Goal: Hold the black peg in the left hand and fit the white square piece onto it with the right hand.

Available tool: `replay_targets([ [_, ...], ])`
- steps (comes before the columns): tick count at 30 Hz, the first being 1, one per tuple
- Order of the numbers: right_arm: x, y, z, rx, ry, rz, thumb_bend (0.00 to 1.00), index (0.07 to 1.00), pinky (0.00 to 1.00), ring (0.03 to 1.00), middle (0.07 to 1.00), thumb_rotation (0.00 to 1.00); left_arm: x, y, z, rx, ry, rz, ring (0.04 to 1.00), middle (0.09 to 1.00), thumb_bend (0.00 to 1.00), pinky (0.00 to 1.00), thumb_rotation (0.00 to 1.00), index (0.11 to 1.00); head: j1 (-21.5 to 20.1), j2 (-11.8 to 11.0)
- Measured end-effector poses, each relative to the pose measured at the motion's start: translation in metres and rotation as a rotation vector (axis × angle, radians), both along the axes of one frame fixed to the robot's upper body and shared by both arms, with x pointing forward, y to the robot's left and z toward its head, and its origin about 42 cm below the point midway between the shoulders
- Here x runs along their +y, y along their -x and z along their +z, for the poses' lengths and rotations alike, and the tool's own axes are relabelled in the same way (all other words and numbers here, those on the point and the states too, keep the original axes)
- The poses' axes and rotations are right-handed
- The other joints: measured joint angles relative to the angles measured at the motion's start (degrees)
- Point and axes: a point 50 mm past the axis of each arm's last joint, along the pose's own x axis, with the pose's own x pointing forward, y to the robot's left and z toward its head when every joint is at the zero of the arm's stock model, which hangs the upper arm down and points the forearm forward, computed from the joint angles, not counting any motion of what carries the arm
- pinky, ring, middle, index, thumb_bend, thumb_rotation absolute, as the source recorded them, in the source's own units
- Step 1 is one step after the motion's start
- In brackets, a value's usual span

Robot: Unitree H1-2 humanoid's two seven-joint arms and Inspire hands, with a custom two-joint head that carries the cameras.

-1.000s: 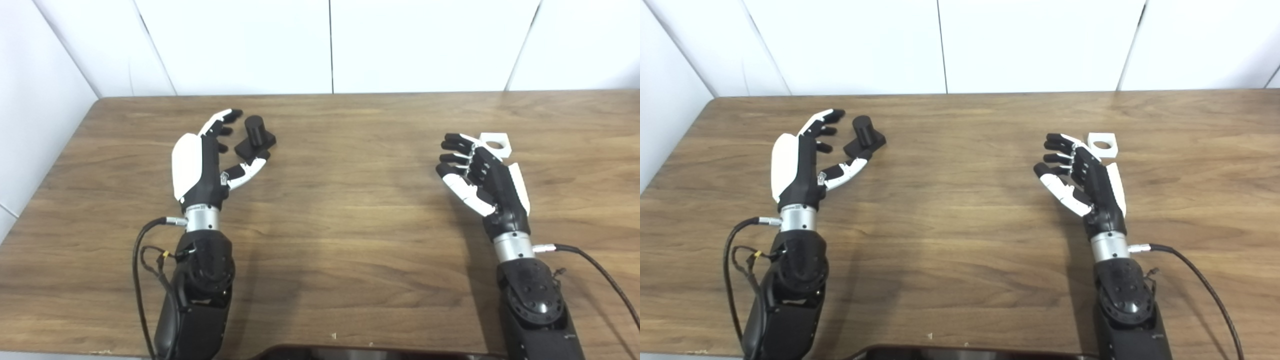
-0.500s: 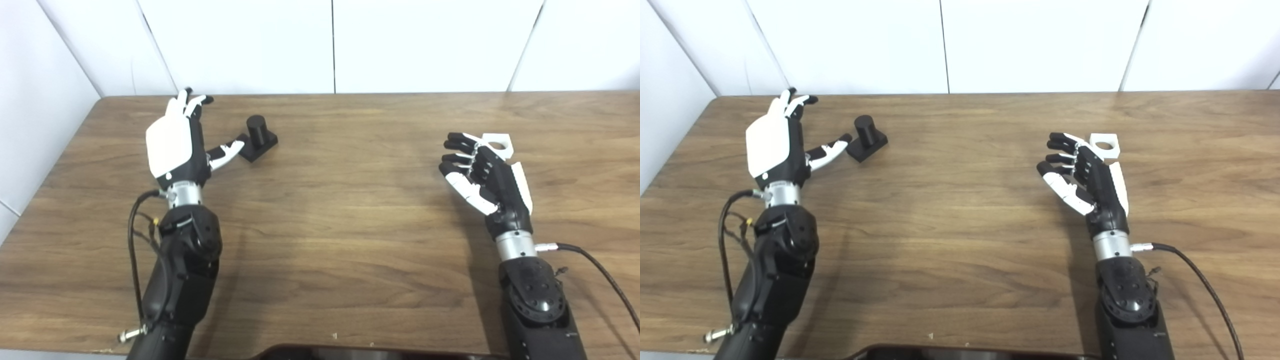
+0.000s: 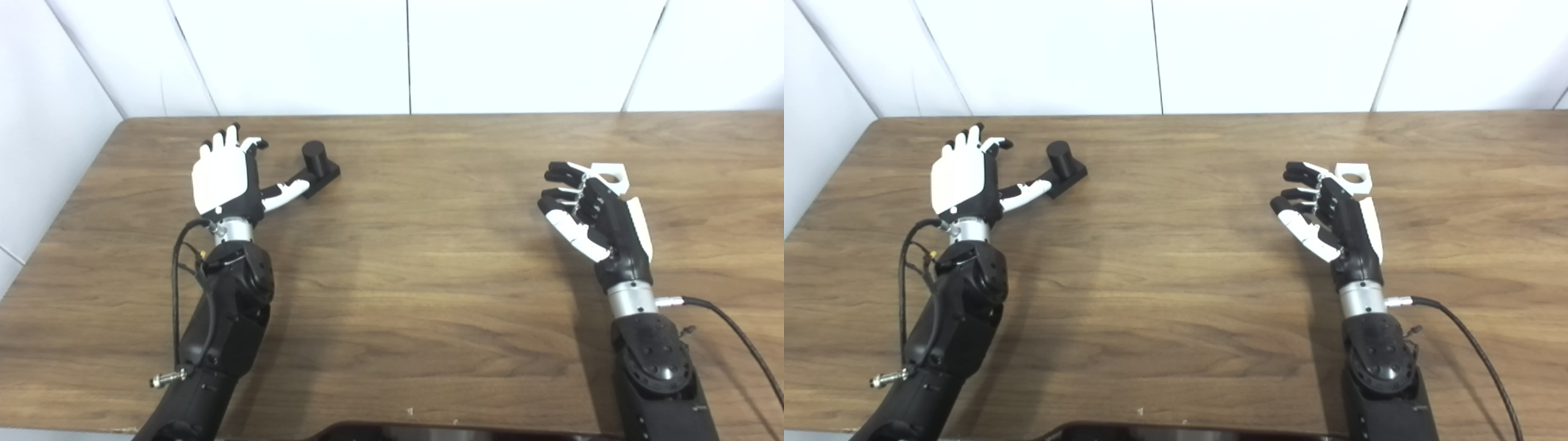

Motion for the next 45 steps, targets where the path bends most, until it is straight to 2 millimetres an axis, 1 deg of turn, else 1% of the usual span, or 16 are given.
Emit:
replay_targets([
  [10, 0.0, 0.0, 0.0, -0.003, 0.001, -0.007, 0.63, 0.734, 0.57, 0.656, 0.734, 0.44, -0.006, -0.003, -0.01, 0.045, 0.022, -0.032, 1.0, 1.0, 0.9, 1.0, 0.71, 0.717, -0.18, 0.09],
  [16, 0.0, 0.0, 0.001, -0.003, -0.002, -0.007, 0.63, 0.734, 0.58, 0.667, 0.738, 0.45, -0.008, -0.003, -0.021, 0.082, 0.042, -0.043, 1.0, 1.0, 0.91, 1.0, 0.7, 0.705, -0.44, 0.18],
  [20, 0.0, 0.0, 0.001, -0.003, -0.001, -0.008, 0.63, 0.732, 0.57, 0.66, 0.735, 0.44, -0.014, -0.003, -0.03, 0.096, 0.054, -0.044, 1.0, 1.0, 0.9, 1.0, 0.7, 0.702, -0.61, 0.26],
  [27, 0.001, 0.0, 0.001, -0.004, 0.0, -0.011, 0.62, 0.726, 0.55, 0.636, 0.722, 0.43, -0.02, -0.008, -0.035, 0.08, 0.038, -0.051, 1.0, 1.0, 0.87, 1.0, 0.69, 0.702, -1.14, 0.44],
  [30, 0.001, 0.0, 0.001, -0.005, 0.001, -0.012, 0.6, 0.722, 0.55, 0.639, 0.718, 0.39, -0.021, -0.008, -0.035, 0.077, 0.034, -0.054, 1.0, 1.0, 0.83, 1.0, 0.66, 0.694, -1.06, 0.53],
  [34, -0.002, 0.0, 0.001, -0.005, -0.001, -0.018, 0.6, 0.72, 0.55, 0.643, 0.717, 0.41, -0.021, -0.008, -0.037, 0.068, 0.027, -0.055, 1.0, 1.0, 0.79, 1.0, 0.63, 0.682, -1.14, 0.53],
  [39, -0.002, 0.0, 0.002, -0.01, -0.003, -0.018, 0.6, 0.719, 0.55, 0.643, 0.717, 0.4, -0.022, -0.012, -0.037, 0.057, 0.016, -0.051, 1.0, 0.989, 0.75, 1.0, 0.59, 0.662, -1.58, 0.53],
  [42, -0.002, 0.0, 0.003, -0.013, -0.001, -0.018, 0.6, 0.717, 0.55, 0.641, 0.717, 0.4, -0.021, -0.013, -0.037, 0.05, 0.013, -0.048, 1.0, 0.974, 0.72, 1.0, 0.54, 0.647, -1.76, 0.53],
  [45, -0.002, 0.0, 0.005, -0.019, 0.004, -0.02, 0.6, 0.714, 0.55, 0.649, 0.718, 0.41, -0.022, -0.015, -0.038, 0.034, 0.026, -0.047, 1.0, 0.954, 0.69, 1.0, 0.46, 0.621, -2.02, 0.61],
])
